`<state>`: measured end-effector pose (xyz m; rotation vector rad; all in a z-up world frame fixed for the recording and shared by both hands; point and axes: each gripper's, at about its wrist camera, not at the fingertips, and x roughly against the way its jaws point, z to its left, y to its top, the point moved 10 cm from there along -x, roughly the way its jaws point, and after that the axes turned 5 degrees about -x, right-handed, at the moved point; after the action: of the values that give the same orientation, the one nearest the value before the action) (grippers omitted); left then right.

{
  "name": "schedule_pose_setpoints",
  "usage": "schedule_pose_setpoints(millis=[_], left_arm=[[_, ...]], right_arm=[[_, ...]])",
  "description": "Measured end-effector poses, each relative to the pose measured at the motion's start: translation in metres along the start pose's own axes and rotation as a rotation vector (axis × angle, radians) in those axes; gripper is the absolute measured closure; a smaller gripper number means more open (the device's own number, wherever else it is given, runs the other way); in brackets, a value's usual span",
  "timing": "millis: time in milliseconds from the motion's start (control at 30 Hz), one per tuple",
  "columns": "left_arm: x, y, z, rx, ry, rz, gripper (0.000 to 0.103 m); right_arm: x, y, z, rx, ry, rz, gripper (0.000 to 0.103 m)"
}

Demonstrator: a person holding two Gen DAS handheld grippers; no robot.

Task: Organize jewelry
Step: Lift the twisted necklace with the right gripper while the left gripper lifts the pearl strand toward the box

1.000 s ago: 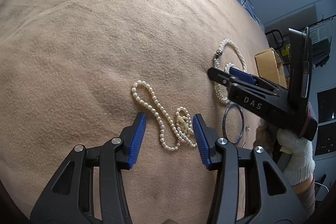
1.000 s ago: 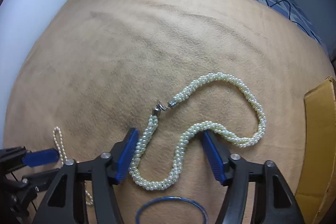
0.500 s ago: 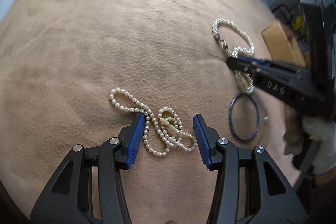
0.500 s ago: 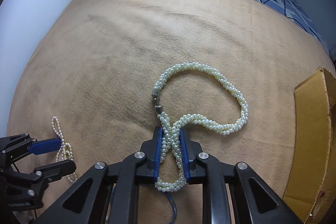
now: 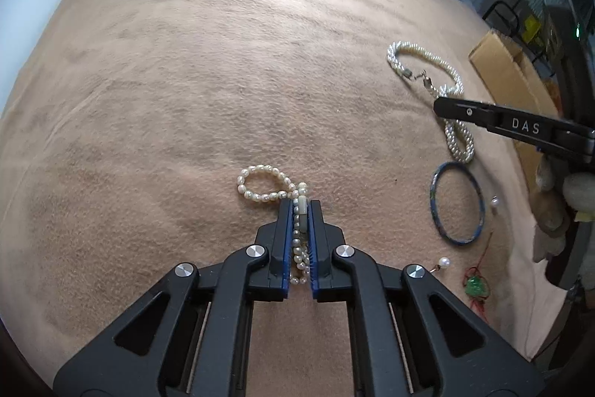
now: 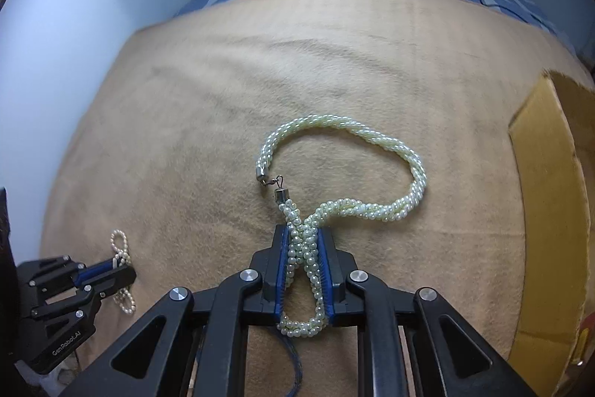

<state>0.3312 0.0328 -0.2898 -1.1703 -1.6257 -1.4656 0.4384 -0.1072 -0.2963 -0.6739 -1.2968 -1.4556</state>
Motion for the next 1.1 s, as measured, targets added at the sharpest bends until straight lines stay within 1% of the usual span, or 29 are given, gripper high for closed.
schedule_pose_setpoints(millis=[100,167,267,367,433,567,933,967,1000,1100], left_arm=[[0.011,0.004,0.004,0.041,-0.038,-0.024,0.098],[0.02,0.008,0.008,0.065,-0.062,-0.043,0.098],[0.032,0.015,0.011,0.1,-0.094,-0.073,0.098],[0.047,0.02,0.014,0.121,-0.125,-0.101,0.098],[0.052,0.027,0.008,0.127,-0.138,-0.118,0.098],[0.065,0.031,0.003,0.124,-0.158,-0.141,0.098],[0.084,0.039,-0.024,0.093,-0.193,-0.176,0.098],[0.086,0.04,-0.027,0.087,-0.195,-0.18,0.098],[0.087,0.041,-0.029,0.083,-0.199,-0.183,0.098],[0.091,0.042,-0.037,0.065,-0.201,-0.191,0.098]], right_arm=[[0.007,0.001,-0.007,-0.053,0.045,-0.015,0.089],[0.014,0.002,-0.012,-0.105,0.095,-0.034,0.089],[0.022,0.002,-0.016,-0.159,0.144,-0.053,0.09],[0.032,0.003,-0.019,-0.188,0.181,-0.077,0.09],[0.039,0.005,-0.02,-0.203,0.205,-0.094,0.09],[0.059,0.011,-0.02,-0.237,0.272,-0.14,0.09],[0.113,0.018,-0.028,-0.255,0.364,-0.228,0.09],[0.119,0.018,-0.029,-0.254,0.368,-0.237,0.092],[0.124,0.018,-0.031,-0.252,0.371,-0.244,0.097],[0.142,0.02,-0.036,-0.252,0.388,-0.275,0.097]])
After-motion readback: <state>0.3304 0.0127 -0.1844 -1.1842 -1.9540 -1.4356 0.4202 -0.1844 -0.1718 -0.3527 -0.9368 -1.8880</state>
